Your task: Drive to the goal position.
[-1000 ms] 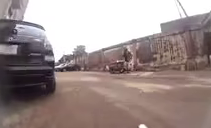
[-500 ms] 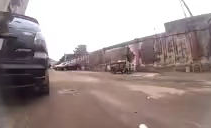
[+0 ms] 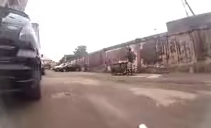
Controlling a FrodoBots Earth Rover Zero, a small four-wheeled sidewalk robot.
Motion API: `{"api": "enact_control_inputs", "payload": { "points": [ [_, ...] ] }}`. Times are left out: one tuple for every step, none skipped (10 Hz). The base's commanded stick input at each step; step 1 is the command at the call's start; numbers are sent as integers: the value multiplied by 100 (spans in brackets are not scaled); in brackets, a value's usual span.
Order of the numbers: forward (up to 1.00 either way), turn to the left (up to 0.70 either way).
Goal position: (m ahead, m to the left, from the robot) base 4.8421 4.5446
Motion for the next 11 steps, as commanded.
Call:
{"api": "enact_control_inputs", "payload": {
  "points": [
    [70,0],
    [70,0],
    [70,3],
    [70,29],
    [70,35],
    [70,35],
    [70,35],
    [70,35],
    [70,35],
    [70,35],
    [70,35]
  ]
}}
